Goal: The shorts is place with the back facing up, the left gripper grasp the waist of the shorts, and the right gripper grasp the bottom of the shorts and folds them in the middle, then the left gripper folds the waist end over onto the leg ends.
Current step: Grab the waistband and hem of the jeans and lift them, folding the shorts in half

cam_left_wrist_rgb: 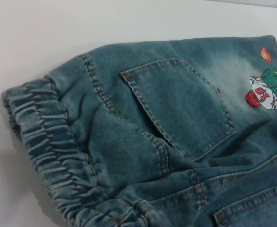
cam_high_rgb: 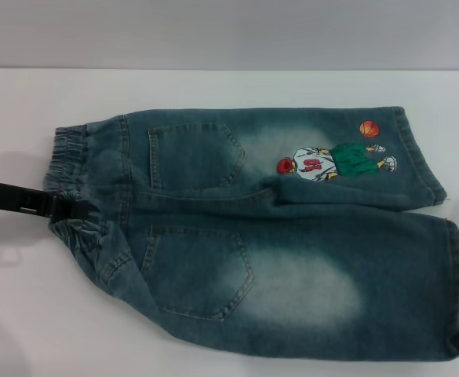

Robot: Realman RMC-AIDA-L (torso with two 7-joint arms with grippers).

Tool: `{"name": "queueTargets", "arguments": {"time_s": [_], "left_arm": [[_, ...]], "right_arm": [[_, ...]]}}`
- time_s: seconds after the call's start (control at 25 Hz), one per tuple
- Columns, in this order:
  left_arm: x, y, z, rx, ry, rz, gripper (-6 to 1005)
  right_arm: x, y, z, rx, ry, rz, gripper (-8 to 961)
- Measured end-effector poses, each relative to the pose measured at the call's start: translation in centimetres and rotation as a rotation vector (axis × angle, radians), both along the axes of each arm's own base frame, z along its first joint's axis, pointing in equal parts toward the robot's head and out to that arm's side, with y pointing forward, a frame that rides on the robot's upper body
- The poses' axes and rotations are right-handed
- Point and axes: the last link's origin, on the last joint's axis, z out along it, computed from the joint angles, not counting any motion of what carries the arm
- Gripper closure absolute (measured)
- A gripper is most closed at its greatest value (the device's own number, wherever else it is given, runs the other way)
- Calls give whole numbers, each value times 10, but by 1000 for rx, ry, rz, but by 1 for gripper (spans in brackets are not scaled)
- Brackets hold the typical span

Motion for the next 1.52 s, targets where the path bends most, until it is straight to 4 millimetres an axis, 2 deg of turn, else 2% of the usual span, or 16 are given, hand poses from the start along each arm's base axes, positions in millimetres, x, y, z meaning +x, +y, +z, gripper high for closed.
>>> {"name": "queueTargets", "arguments": {"time_s": [0.16, 0.4, 0.68, 0.84, 1.08, 1.32, 1.44, 1.52], "left_arm": [[0, 0, -1, -1, -2, 0, 943], [0, 0, -1, 1, -4, 1, 943], [6, 8, 3, 29, -6, -11, 942], [14, 18, 8, 82, -29, -24, 941], [20, 27, 14, 146, -67, -36, 941], [26, 38, 19, 232, -108, -45, 940], [30, 44, 18, 260, -103, -60, 940], [33, 49, 17, 279, -91, -70, 939]], "right_arm": [[0, -1, -2, -1, 0, 2, 938], [-3, 2, -2, 15, 9, 12, 952], [-28, 11, 2, 109, 71, 110, 955], [-45, 18, 15, 213, 167, 199, 955], [-53, 26, 31, 353, 282, 265, 954], [-50, 27, 55, 585, 447, 329, 954], [-46, 28, 62, 656, 468, 327, 954], [-38, 31, 70, 763, 473, 316, 954]]}}
